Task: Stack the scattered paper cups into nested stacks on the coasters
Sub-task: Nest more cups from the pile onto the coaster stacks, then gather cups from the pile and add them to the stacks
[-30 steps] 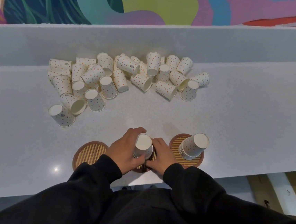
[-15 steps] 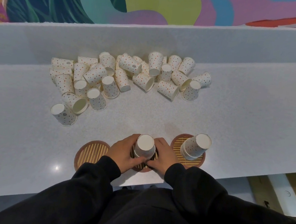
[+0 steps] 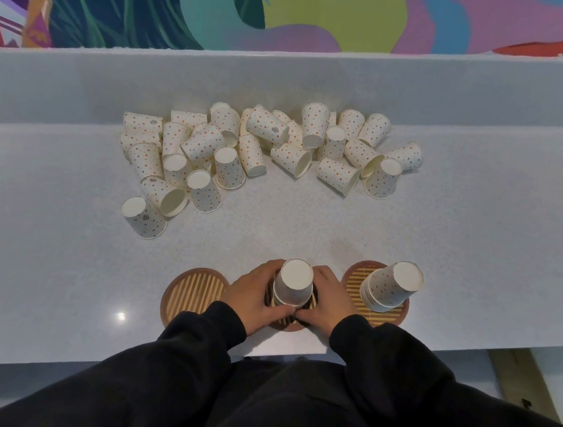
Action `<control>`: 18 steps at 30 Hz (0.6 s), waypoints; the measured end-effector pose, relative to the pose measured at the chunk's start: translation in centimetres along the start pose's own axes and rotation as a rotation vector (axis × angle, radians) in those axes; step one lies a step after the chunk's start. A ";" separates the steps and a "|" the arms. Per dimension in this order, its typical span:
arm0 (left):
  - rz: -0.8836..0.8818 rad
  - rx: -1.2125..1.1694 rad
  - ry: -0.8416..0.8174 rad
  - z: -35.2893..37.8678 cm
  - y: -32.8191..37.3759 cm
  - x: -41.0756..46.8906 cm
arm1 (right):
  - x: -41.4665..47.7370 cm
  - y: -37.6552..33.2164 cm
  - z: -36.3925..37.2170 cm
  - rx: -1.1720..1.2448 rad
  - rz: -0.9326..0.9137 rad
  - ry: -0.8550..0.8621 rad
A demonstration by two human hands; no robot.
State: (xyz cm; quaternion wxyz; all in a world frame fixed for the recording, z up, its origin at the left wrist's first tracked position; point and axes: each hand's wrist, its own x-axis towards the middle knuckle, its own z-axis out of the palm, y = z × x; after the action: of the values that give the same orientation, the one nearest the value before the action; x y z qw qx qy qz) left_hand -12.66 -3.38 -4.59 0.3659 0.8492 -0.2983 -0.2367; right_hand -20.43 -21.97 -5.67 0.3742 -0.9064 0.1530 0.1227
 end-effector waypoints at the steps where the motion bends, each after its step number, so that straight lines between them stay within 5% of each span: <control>1: -0.004 -0.004 -0.005 0.0 -0.1 0.0 | 0.1 -0.1 -0.2 -0.003 0.005 -0.014; 15: -0.059 -0.010 -0.091 -0.4 -2.3 -0.3 | 0.3 -1.2 -1.2 -0.046 0.077 -0.086; 18: -0.085 -0.029 0.009 -2.1 -2.4 -0.6 | -0.3 -1.6 -1.9 0.007 0.128 -0.118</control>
State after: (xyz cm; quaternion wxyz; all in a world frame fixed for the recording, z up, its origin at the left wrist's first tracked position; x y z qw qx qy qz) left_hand -10.92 -0.61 -5.03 0.3691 0.8568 -0.2569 -0.2523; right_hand -19.89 -22.16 -3.24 0.3770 -0.8847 0.1885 0.1991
